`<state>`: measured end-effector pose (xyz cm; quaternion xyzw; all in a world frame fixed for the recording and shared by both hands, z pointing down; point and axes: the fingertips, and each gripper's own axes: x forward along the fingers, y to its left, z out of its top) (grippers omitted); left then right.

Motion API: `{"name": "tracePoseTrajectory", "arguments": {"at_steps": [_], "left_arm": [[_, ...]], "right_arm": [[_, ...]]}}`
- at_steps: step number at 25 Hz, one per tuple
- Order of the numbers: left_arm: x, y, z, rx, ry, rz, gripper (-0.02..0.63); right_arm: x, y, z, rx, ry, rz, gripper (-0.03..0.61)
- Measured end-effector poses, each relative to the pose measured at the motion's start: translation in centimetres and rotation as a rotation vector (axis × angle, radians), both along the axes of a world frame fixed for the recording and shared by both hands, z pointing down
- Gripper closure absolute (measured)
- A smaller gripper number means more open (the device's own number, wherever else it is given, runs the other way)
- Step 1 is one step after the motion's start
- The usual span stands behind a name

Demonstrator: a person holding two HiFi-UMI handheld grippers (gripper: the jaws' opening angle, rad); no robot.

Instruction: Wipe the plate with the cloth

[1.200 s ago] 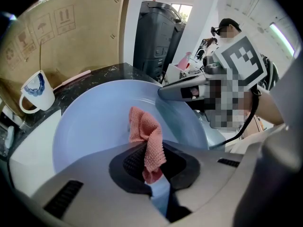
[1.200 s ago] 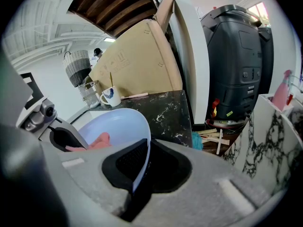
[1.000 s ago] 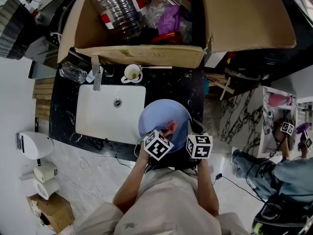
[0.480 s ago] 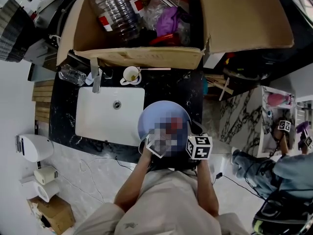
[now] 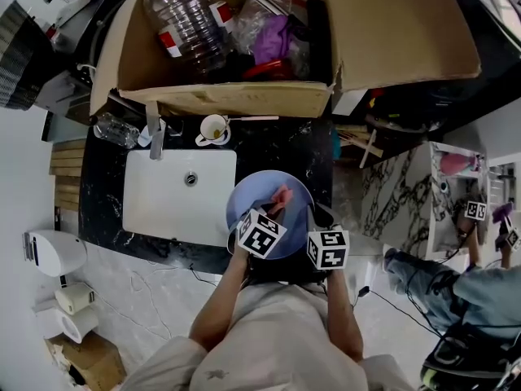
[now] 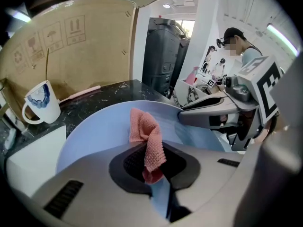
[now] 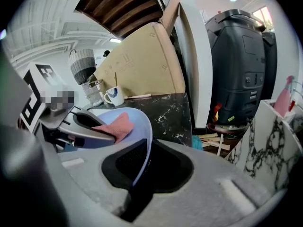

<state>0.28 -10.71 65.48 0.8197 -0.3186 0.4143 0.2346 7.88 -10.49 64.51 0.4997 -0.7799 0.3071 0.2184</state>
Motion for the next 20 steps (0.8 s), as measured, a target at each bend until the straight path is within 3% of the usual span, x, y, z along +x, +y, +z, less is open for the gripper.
{"name": "tracePoseTrajectory", "arguments": {"at_steps": [7, 20], "left_arm": [[-1.3, -0.8, -0.5, 0.049, -0.030, -0.031, 0.580], [-2.8, -2.1, -5.6, 0.270, 0.120, -0.050, 0.580]], "right_arm": [[0.3, 0.1, -0.5, 0.024, 0.042, -0.006, 0.540], [1.0, -0.1, -3.1, 0.138, 0.154, 0.027, 0.537]]}}
